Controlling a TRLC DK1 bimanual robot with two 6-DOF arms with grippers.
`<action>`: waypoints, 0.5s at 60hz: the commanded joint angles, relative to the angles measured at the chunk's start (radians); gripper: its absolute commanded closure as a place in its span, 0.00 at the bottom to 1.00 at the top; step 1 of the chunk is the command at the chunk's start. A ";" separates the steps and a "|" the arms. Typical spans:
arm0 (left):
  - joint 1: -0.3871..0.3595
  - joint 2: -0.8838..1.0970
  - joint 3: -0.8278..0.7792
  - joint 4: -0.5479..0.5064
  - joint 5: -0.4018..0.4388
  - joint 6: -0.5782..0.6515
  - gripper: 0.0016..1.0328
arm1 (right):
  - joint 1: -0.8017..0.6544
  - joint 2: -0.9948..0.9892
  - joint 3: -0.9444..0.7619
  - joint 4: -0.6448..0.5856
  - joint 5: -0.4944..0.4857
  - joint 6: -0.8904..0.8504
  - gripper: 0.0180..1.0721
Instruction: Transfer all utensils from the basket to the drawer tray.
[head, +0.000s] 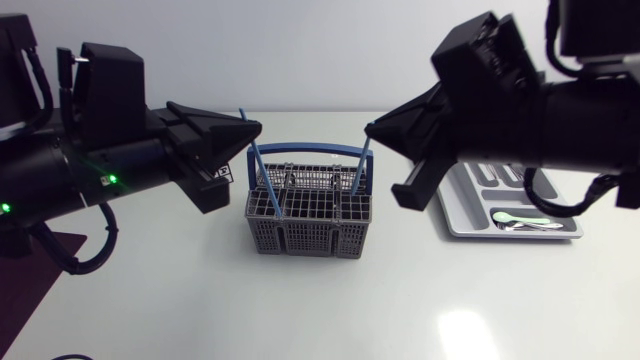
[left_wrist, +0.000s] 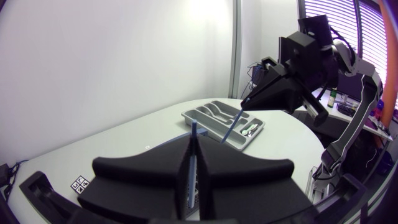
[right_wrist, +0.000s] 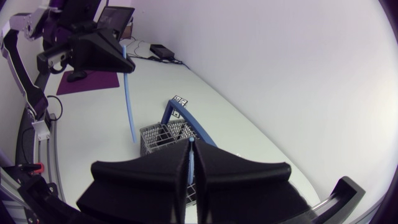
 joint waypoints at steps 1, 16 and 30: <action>0.004 -0.005 0.048 -0.016 0.013 -0.030 0.97 | -0.041 -0.027 0.054 -0.043 -0.035 0.050 0.95; 0.018 0.023 0.095 -0.080 0.071 -0.075 0.97 | -0.231 -0.051 0.109 -0.166 -0.154 0.079 0.95; 0.040 0.092 0.138 -0.145 0.173 -0.105 0.97 | -0.441 0.034 0.124 -0.289 -0.217 0.022 0.95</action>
